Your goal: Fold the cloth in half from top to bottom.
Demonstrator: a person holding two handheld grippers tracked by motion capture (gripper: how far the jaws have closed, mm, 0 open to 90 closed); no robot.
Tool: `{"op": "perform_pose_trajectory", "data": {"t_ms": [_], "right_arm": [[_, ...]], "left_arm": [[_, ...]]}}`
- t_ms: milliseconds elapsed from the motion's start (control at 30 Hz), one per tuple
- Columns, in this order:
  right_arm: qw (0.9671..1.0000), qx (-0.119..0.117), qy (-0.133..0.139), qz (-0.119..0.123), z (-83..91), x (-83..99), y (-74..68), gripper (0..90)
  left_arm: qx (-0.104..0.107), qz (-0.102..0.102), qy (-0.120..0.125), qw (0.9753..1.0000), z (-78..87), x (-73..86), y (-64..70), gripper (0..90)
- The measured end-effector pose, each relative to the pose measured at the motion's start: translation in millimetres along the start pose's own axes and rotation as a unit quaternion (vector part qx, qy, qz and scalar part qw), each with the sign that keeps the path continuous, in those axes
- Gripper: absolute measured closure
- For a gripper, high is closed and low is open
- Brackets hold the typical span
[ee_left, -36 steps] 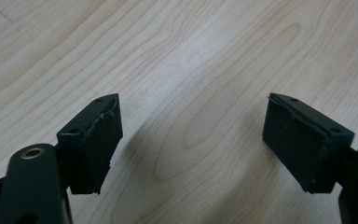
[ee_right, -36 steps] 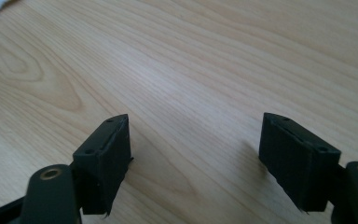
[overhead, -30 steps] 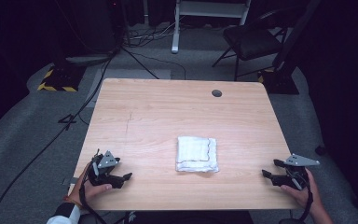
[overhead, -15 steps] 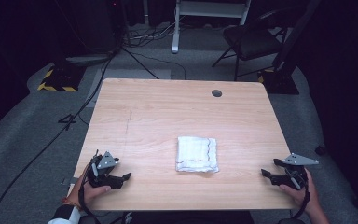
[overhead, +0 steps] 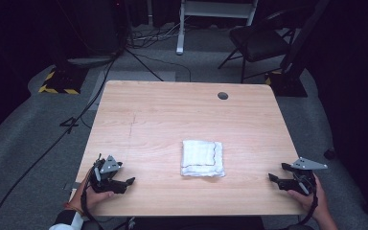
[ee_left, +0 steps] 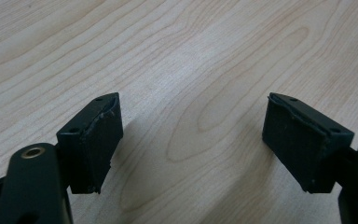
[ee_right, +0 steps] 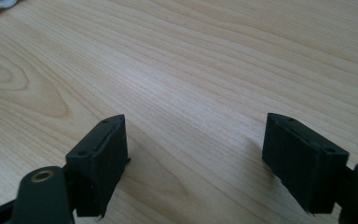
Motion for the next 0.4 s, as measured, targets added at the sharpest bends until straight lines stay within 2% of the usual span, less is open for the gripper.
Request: {"op": "perform_pose_trajectory", "data": {"t_ms": [400], "right_arm": [[1.0,0.002,0.0,-0.002,0.2,0.1,0.7,22.5]], "left_arm": [[-0.001,0.0,0.001,1.0,-0.4,-0.3,-0.8,20.4]]}}
Point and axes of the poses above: each handheld gripper's, and its own axes: z roughly backward along the jaws, x roughly out of its underside, y roughly to its right, the point moved 8 cm from there along -z, roughly forward along the jaws, and after that the axes turned 11 degrees about -z, right-handed, at the moved point
